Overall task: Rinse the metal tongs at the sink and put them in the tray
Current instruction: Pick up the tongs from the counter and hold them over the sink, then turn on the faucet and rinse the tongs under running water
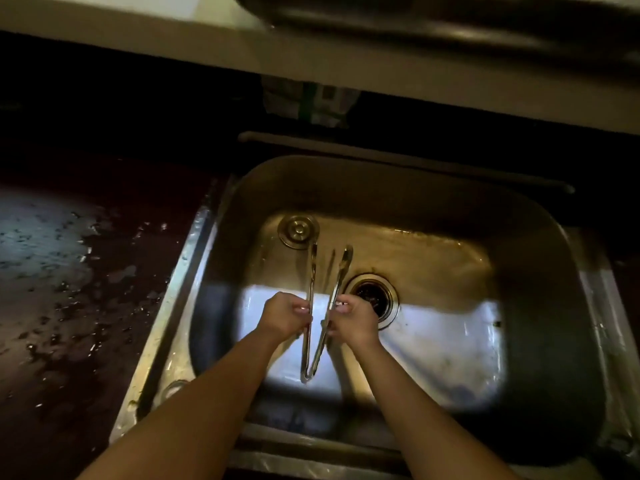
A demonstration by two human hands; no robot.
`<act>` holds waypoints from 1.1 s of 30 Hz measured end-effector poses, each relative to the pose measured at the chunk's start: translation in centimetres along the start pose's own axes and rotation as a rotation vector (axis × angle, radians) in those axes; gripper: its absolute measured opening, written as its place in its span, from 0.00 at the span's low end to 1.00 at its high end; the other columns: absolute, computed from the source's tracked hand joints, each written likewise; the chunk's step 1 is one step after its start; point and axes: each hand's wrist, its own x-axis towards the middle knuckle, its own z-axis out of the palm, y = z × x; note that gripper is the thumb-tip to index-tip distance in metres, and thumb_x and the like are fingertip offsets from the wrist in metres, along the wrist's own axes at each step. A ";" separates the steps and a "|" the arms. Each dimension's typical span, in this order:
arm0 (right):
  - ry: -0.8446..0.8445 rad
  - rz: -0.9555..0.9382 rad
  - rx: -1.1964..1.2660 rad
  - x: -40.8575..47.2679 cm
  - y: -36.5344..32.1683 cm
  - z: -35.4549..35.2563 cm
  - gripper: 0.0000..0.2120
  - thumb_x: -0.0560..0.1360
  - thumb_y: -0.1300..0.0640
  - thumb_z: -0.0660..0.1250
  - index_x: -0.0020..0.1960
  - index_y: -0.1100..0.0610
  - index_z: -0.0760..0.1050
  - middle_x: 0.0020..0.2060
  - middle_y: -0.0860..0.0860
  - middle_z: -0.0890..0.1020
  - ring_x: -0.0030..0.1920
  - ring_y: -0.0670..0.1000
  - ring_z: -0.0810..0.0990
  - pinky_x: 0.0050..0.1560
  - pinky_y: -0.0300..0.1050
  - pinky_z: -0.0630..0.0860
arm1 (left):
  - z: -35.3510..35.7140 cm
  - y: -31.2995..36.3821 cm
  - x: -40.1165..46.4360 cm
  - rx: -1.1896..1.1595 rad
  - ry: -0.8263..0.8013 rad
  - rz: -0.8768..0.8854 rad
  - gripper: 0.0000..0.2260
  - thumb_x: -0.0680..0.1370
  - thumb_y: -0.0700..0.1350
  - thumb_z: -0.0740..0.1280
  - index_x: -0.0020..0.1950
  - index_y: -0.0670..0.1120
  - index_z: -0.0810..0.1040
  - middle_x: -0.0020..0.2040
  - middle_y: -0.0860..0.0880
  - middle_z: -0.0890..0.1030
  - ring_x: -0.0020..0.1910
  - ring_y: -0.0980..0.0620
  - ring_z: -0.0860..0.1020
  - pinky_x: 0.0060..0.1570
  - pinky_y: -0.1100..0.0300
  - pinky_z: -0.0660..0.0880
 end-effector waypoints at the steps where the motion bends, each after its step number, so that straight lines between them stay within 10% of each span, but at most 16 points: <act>1: -0.004 0.013 0.002 0.2 0.2 -0.1 0.08 0.71 0.68 0.65 0.49 0.65 0.78 0.40 0.65 0.83 0.35 0.61 0.82 0.41 0.55 0.83 | 0.3 -0.2 0.4 0.025 0.009 0.017 0.06 0.69 0.33 0.71 0.45 0.36 0.84 0.42 0.33 0.84 0.37 0.41 0.80 0.46 0.49 0.80; 5: -0.009 0.058 0.048 1.2 0.7 -0.2 0.10 0.72 0.71 0.64 0.51 0.64 0.79 0.44 0.67 0.83 0.26 0.54 0.76 0.21 0.35 0.72 | 1.2 -0.5 1.6 0.083 0.025 0.025 0.08 0.69 0.35 0.71 0.47 0.38 0.84 0.48 0.38 0.85 0.48 0.43 0.82 0.53 0.55 0.78; 11: 0.038 0.039 -0.054 2.3 1.4 0.2 0.08 0.70 0.68 0.65 0.46 0.64 0.80 0.42 0.63 0.84 0.43 0.62 0.83 0.47 0.61 0.80 | 2.2 -1.0 2.1 0.127 0.062 0.006 0.09 0.70 0.35 0.67 0.47 0.38 0.84 0.48 0.39 0.85 0.47 0.45 0.81 0.45 0.63 0.72; 25: 0.067 0.003 -0.158 3.7 2.5 1.4 0.06 0.71 0.65 0.67 0.47 0.61 0.78 0.42 0.58 0.84 0.44 0.57 0.82 0.48 0.55 0.81 | 2.8 -1.4 2.8 0.218 0.107 0.008 0.12 0.71 0.33 0.64 0.51 0.37 0.82 0.51 0.38 0.84 0.51 0.42 0.80 0.50 0.62 0.73; 33: 0.028 -0.153 -0.416 0.6 1.0 -2.3 0.10 0.75 0.58 0.62 0.54 0.58 0.77 0.52 0.57 0.82 0.51 0.56 0.80 0.52 0.49 0.77 | 2.3 1.6 -1.2 0.646 -0.018 0.212 0.16 0.76 0.48 0.63 0.62 0.45 0.72 0.58 0.41 0.78 0.56 0.43 0.77 0.55 0.52 0.75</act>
